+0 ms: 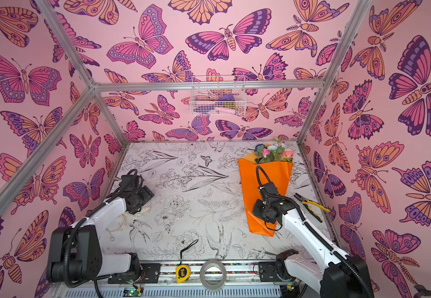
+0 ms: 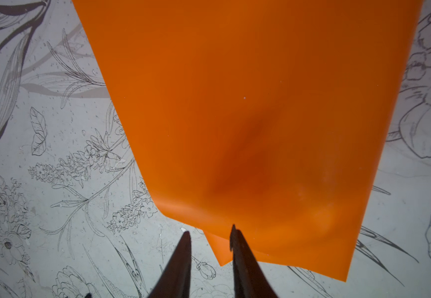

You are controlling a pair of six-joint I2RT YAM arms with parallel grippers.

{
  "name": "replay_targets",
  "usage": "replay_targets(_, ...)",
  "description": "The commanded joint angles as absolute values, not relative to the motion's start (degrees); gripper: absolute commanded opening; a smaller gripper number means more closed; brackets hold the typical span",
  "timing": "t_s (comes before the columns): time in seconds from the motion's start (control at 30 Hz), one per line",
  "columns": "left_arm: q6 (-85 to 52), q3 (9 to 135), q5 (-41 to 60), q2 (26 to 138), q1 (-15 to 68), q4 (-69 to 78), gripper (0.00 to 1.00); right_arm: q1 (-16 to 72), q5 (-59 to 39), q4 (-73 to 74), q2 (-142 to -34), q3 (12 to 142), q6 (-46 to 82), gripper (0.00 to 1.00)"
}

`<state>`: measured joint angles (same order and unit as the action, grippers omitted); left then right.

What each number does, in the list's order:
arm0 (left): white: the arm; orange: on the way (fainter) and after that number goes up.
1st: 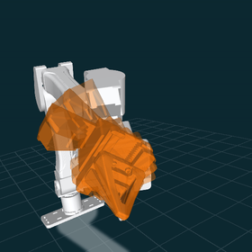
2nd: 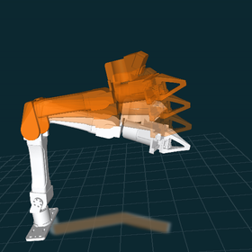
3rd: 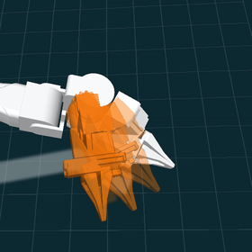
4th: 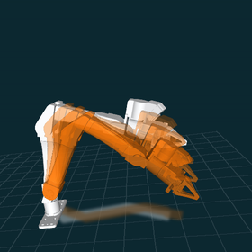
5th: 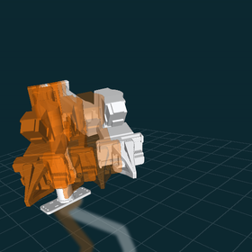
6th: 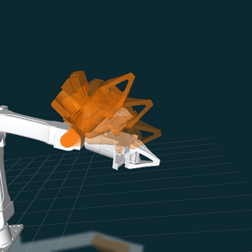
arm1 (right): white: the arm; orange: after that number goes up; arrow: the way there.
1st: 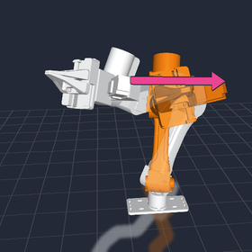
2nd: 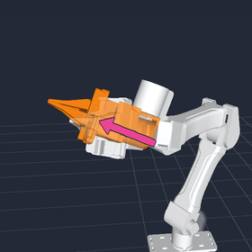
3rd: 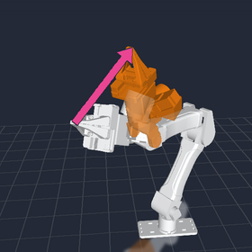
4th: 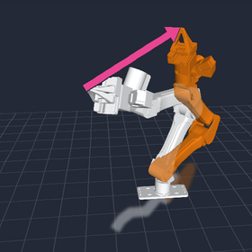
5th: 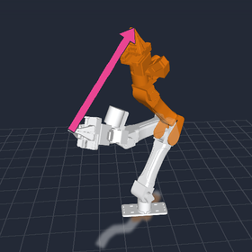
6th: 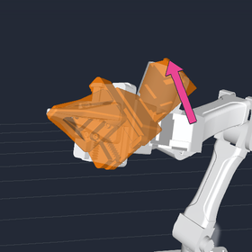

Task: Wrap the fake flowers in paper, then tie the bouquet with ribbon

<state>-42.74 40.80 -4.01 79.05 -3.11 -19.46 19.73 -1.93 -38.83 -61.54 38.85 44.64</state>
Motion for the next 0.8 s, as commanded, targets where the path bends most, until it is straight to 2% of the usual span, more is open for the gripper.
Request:
replay_targets(0.0, -43.8, 41.3, -3.2, 81.0, -4.2, -20.3, 0.80, 20.3, -1.1, -39.9, -62.8, 40.1, 43.4, 0.30)
replay_targets(0.13, -44.4, 40.5, -1.3, 82.8, -4.6, -18.7, 0.72, 20.3, -1.4, -38.6, -63.8, 40.4, 43.1, 0.30)
replay_targets(0.27, -44.2, 39.3, 3.6, 84.1, -4.6, -15.6, 0.53, 20.3, -1.4, -38.4, -64.4, 40.9, 42.6, 0.30)
replay_targets(0.43, -44.8, 36.6, 11.4, 81.6, -4.1, -11.2, 0.14, 20.3, -1.4, -38.1, -64.3, 41.1, 42.5, 0.30)
replay_targets(0.5, -45.4, 35.7, 14.0, 79.8, -2.9, -9.6, 0.02, 20.3, -1.5, -38.0, -64.2, 41.0, 42.5, 0.30)
replay_targets(0.63, -46.7, 37.0, 20.2, 79.6, 1.7, -6.4, 0.00, 20.3, -1.3, -37.7, -64.3, 41.5, 42.2, 0.30)
replay_targets(0.77, -48.2, 41.4, 26.2, 82.6, 11.9, -2.4, 0.00, 20.4, -1.2, -38.0, -64.6, 42.3, 42.0, 0.30)
